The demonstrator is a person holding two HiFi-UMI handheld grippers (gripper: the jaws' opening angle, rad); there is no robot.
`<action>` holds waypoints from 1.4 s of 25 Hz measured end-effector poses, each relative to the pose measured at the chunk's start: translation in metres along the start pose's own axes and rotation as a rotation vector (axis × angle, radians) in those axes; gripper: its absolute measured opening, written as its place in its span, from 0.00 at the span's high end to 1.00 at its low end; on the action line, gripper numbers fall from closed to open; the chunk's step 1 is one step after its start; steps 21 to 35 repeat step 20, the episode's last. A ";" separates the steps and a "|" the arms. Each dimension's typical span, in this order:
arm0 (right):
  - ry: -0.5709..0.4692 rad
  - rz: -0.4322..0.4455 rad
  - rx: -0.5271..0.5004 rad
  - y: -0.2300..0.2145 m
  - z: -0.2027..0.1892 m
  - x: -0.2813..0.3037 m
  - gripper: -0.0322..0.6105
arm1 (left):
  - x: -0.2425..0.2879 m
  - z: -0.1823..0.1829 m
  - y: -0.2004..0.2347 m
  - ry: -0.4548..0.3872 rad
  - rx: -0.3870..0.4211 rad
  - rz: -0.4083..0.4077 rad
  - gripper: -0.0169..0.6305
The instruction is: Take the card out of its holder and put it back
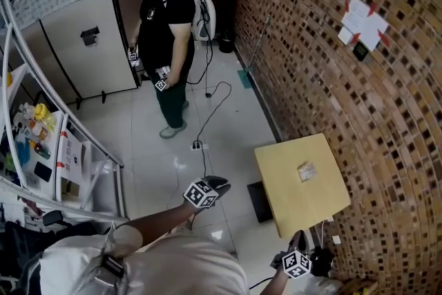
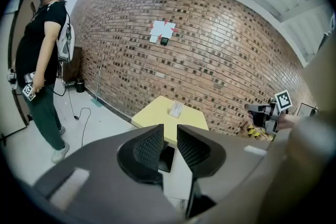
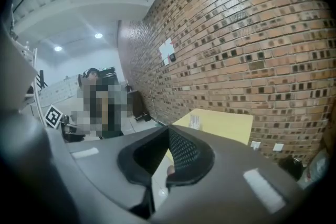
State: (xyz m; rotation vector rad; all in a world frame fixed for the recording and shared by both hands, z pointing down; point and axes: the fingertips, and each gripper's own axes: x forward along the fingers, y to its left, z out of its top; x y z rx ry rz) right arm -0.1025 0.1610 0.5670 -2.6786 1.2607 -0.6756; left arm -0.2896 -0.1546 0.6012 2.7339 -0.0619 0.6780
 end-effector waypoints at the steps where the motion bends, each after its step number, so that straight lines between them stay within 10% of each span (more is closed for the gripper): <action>1: -0.002 0.010 -0.004 0.004 0.000 0.000 0.95 | 0.000 -0.001 -0.001 0.001 0.002 0.003 0.82; 35: -0.013 0.082 0.020 -0.035 -0.025 -0.060 0.95 | 0.027 -0.026 -0.098 0.086 0.065 -0.011 0.82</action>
